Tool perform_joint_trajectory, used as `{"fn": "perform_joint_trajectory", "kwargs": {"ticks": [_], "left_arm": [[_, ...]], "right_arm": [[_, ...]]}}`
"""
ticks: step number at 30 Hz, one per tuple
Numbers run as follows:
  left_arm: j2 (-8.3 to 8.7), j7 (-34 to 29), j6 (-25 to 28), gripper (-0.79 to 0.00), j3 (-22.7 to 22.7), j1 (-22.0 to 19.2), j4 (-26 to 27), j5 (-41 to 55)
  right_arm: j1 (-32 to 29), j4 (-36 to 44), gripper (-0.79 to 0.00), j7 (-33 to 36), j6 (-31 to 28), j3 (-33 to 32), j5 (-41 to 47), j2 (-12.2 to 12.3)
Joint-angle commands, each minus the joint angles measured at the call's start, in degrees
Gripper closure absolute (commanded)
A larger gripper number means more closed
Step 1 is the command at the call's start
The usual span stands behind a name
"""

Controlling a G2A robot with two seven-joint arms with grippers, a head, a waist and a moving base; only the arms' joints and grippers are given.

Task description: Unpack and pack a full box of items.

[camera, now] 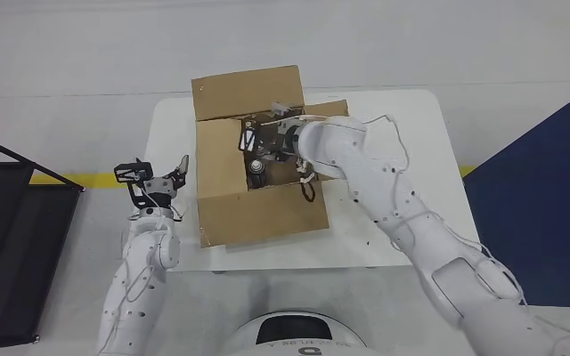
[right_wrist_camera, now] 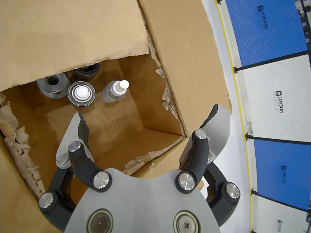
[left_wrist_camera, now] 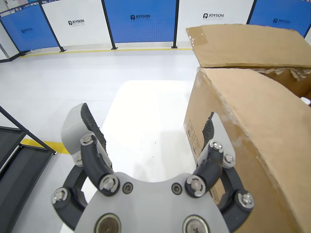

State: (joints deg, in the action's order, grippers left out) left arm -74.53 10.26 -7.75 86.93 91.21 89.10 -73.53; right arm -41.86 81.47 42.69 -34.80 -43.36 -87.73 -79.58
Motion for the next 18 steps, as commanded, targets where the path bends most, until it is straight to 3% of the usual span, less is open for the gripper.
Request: {"fn": "perform_joint_trajectory", "kwargs": {"ticks": [1, 11, 18], "left_arm": [[-0.06, 0.03, -0.17, -0.785, -0.21, -0.24, -0.32, -0.21], [-0.53, 0.64, -1.05, -0.785, -2.88, -0.28, -0.94, -2.07], [-0.83, 1.96, -1.2, -0.785, -3.94, -0.02, -1.66, -1.91]], "right_arm": [[1.51, -2.73, -0.785, 0.14, -0.21, 2.76, -0.37, -0.92], [6.91, -11.86, -0.785, -4.34, -1.25, 10.57, 2.13, -5.47], [9.33, -15.81, -0.785, -10.75, -0.98, 9.89, 5.32, -7.04]]}}
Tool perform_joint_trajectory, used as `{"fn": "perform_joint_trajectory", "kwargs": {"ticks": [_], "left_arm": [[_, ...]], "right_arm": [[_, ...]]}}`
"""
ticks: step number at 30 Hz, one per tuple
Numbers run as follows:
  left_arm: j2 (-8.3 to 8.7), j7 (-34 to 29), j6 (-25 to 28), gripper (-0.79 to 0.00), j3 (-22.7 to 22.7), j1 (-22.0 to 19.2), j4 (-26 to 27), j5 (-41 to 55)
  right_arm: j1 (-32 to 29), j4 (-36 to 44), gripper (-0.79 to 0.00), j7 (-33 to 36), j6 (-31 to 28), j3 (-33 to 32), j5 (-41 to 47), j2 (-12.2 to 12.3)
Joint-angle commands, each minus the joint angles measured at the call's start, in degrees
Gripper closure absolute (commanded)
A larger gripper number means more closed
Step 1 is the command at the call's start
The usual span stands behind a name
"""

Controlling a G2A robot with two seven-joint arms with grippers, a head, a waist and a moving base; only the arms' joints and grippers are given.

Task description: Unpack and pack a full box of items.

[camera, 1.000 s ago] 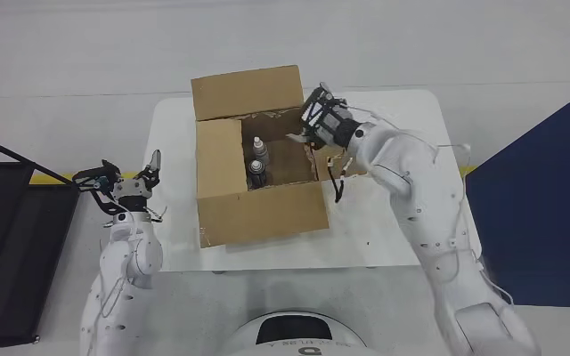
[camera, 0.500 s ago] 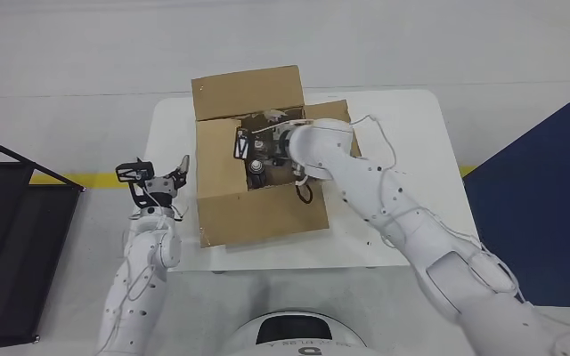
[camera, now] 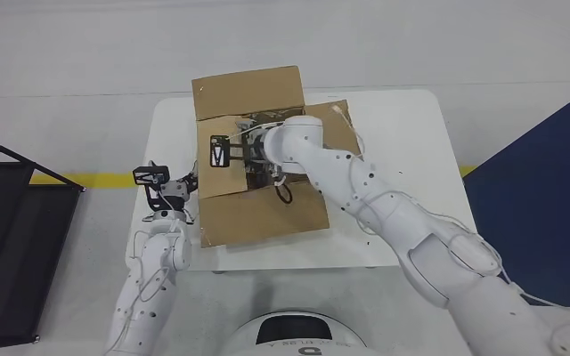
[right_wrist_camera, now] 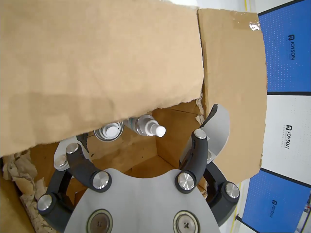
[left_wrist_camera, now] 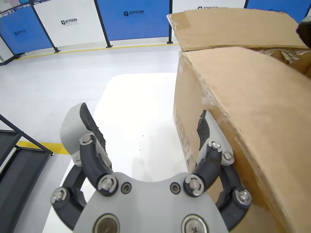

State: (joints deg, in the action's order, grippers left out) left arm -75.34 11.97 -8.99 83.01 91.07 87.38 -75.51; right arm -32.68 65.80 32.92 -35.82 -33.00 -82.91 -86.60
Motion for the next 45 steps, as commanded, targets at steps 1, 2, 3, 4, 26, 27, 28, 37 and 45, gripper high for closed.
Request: {"fn": "perform_joint_trajectory", "kwargs": {"ticks": [1, 2, 3, 4, 26, 27, 28, 37, 45], "left_arm": [[-0.05, 0.58, 0.03, -0.785, 0.02, 0.3, 0.15, 0.24], [-0.07, 0.94, 0.07, -0.785, 0.04, 0.5, 0.28, 0.42], [-0.09, 1.23, 0.09, -0.785, 0.06, 0.74, 0.37, 0.52], [-0.12, 1.59, 0.1, -0.785, 0.05, 1.02, 0.51, 0.61], [-0.1, 20.98, 7.5, -0.785, 21.81, 17.81, 1.36, 27.37], [-0.14, 20.98, 7.73, -0.785, 21.93, 17.86, 1.0, 27.45], [-0.18, 20.83, 7.95, -0.785, 21.92, 17.76, 0.67, 27.46], [-0.48, 17.96, 5.79, -0.785, 18.89, 14.48, 0.65, 21.65], [-0.81, 13.89, 2.78, -0.785, 14.03, 10.71, 2.24, 14.23]], "right_arm": [[0.17, -0.09, -0.785, -2.01, 0.04, -1.11, 1.09, 0.01], [0.17, 0.3, -0.785, -3.01, -0.1, -1.73, 1.58, 0.08], [0.06, 0.67, -0.785, -3.8, -0.16, -2.37, 1.98, 0.19], [-0.03, 1.43, -0.785, -4.69, -0.14, -3.03, 2.46, 0.28], [13.58, -16.13, -0.628, -6.9, -1.93, 15.76, 9.45, -17.12], [14.01, -18.07, -0.643, -6.76, -2.35, 16.26, 9.91, -18.18], [14.48, -19.77, -0.65, -6.88, -2.6, 16.59, 10.27, -19.15], [19.0, -32.17, -0.582, -17.42, -7.65, 11.84, 14.12, -20.54], [17.59, -37.68, -0.57, -27.11, -10.13, 6.31, 9.04, -13.12]]}}
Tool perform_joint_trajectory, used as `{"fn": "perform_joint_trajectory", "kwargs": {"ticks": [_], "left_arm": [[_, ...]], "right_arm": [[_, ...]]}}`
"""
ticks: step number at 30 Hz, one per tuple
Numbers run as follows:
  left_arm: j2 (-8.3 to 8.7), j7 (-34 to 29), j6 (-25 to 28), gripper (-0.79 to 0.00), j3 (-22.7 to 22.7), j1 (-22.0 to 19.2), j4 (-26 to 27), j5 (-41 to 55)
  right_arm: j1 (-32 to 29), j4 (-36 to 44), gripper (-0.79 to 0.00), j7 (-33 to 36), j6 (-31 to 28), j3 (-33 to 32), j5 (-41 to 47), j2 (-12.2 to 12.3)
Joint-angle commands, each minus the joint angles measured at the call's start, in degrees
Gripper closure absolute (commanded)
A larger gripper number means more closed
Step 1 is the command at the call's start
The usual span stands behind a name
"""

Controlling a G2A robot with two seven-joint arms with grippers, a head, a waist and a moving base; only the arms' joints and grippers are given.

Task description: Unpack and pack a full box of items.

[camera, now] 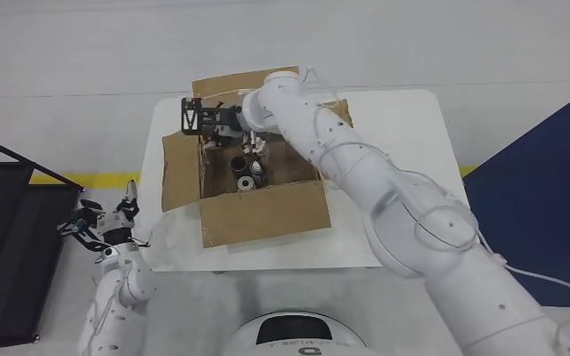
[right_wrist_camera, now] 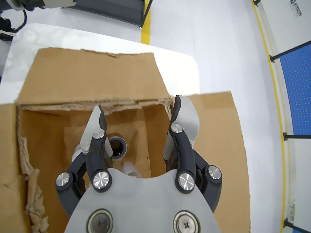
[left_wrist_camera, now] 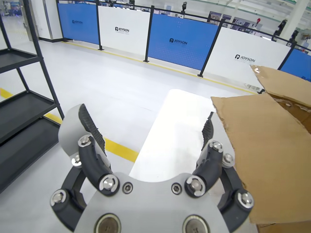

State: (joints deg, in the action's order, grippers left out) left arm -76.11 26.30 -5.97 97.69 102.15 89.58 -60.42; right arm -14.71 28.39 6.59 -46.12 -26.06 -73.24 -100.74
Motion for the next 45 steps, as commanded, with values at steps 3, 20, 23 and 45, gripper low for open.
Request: {"fn": "perform_joint_trajectory", "kwargs": {"ticks": [3, 20, 23, 45], "left_arm": [[-0.1, -1.05, -0.56, -0.785, -1.48, -0.95, 0.01, -1.94], [-0.1, -1.05, -0.56, -0.785, -1.48, -0.95, 0.01, -1.94], [-0.1, -1.05, -0.56, -0.785, -1.48, -0.95, 0.01, -1.94], [-0.1, -1.05, -0.56, -0.785, -1.48, -0.95, 0.01, -1.94]], "right_arm": [[-2.24, -0.12, -0.594, -2.04, 1.09, -3.03, -1.57, 4.08], [-15.61, 21.05, -0.403, 21.69, 4.28, -14.18, 2.02, 13.53], [-16.59, 22.54, -0.388, 25.93, 5.84, -15.13, 3.34, 13.86], [-11.9, 9.85, -0.363, 28.2, 13.08, -8.9, 7.1, 7.67]]}}
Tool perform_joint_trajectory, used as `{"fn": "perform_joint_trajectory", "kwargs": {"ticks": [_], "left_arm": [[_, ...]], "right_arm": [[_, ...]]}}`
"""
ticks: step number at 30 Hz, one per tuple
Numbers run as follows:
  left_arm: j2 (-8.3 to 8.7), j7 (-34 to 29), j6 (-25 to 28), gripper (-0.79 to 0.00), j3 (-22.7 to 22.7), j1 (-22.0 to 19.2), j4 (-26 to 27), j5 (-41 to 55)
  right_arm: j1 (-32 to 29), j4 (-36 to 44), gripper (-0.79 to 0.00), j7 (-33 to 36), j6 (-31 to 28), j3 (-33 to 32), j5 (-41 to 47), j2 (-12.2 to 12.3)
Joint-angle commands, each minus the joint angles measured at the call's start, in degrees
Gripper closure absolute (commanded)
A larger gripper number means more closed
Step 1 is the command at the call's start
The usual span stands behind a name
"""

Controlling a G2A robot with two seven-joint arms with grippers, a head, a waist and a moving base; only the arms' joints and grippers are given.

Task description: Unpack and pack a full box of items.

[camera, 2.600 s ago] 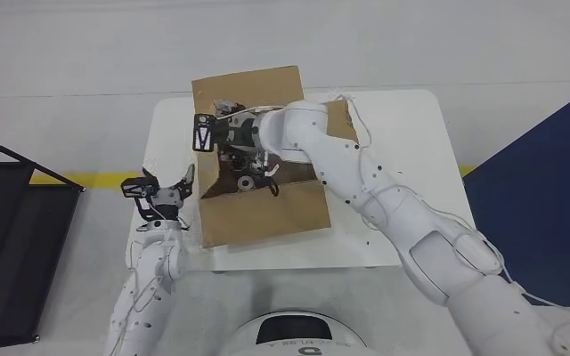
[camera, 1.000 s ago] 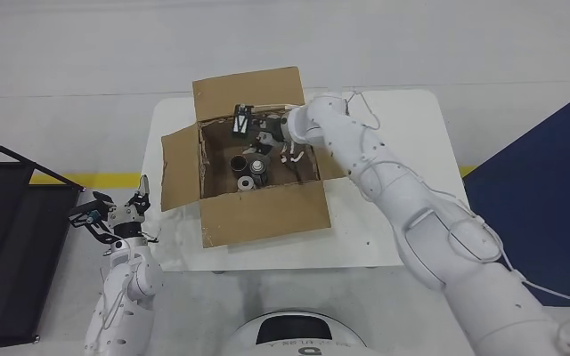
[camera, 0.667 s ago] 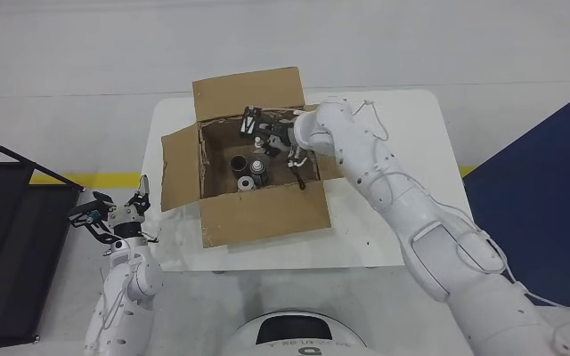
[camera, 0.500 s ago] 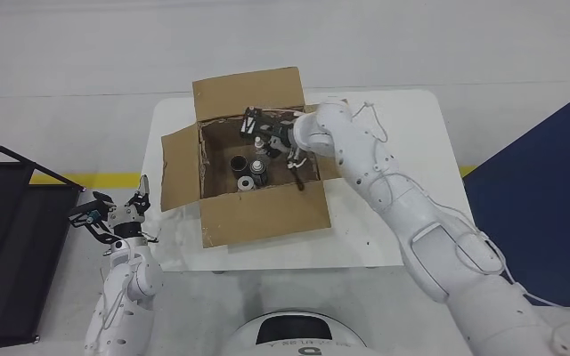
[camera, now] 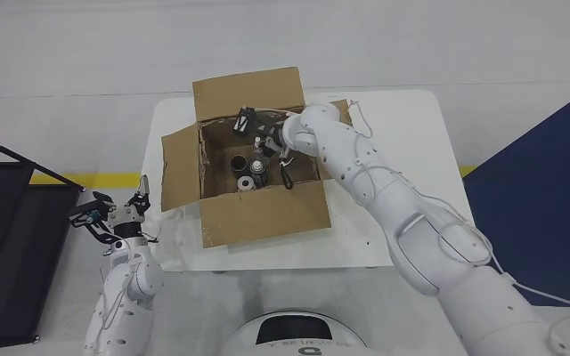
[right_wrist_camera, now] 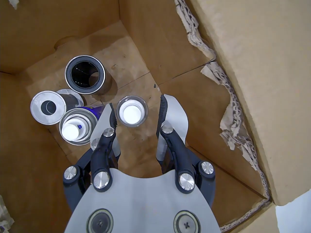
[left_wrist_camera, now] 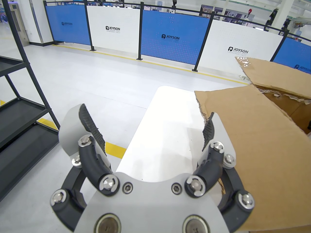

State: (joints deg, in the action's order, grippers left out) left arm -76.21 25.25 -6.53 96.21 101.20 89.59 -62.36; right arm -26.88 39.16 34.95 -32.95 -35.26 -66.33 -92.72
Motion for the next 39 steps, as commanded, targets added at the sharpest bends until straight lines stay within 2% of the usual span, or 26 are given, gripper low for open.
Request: {"fn": "perform_joint_trajectory", "kwargs": {"ticks": [1, 6, 9, 10, 11, 18, 23, 26, 29, 34, 36, 39], "left_arm": [[0.0, 0.0, 0.0, -0.785, 0.0, 0.0, 0.0, 0.0], [0.0, 0.0, 0.0, -0.785, 0.0, 0.0, 0.0, 0.0], [0.0, 0.0, 0.0, -0.785, 0.0, 0.0, 0.0, 0.0], [0.0, 0.0, 0.0, -0.785, 0.0, 0.0, 0.0, 0.0], [0.0, 0.0, 0.0, -0.785, 0.0, 0.0, 0.0, 0.0], [0.0, 0.0, 0.0, -0.785, 0.0, 0.0, 0.0, 0.0], [0.0, 0.0, 0.0, -0.785, 0.0, 0.0, 0.0, 0.0], [0.0, 0.0, 0.0, -0.785, 0.0, 0.0, 0.0, 0.0], [0.0, 0.0, 0.0, -0.785, 0.0, 0.0, 0.0, 0.0], [0.0, 0.0, 0.0, -0.785, 0.0, 0.0, 0.0, 0.0], [0.0, 0.0, 0.0, -0.785, 0.0, 0.0, 0.0, 0.0], [0.0, 0.0, 0.0, -0.785, 0.0, 0.0, 0.0, 0.0]], "right_arm": [[0.56, -1.89, -0.363, -0.41, -0.2, 0.67, 0.38, -0.78], [2.04, -6.46, -0.326, -1.67, -0.19, 2.19, 0.76, -2.79], [2.81, -8.74, -0.194, -2.18, 0.11, 2.83, 0.73, -3.82], [3.03, -9.42, -0.037, -2.47, 0.11, 2.95, 0.79, -4.11], [3.34, -10.11, 0.0, -2.89, -0.01, 3.08, 0.8, -4.43], [4.0, -10.24, 0.0, -8.1, -2.1, 2.29, 0.33, -4.32], [1.84, -3.64, 0.0, -13.16, -1.81, 0.27, -2.9, -1.8], [-1.72, 4.62, 0.0, -15.74, 2.6, -2.85, -7.02, 1.15], [-8.53, 18.88, 0.0, -15.08, 8.64, -8.89, -11.66, 5.04], [-28.48, 51.19, 0.0, -7.96, 11.4, -23.57, -19.96, 11.49], [-36.53, 61.69, 0.0, -6.64, 11.77, -28.68, -22.28, 13.02], [-47.59, 73.42, 0.0, -8.49, 13.98, -36.03, -24.2, 14.54]]}}
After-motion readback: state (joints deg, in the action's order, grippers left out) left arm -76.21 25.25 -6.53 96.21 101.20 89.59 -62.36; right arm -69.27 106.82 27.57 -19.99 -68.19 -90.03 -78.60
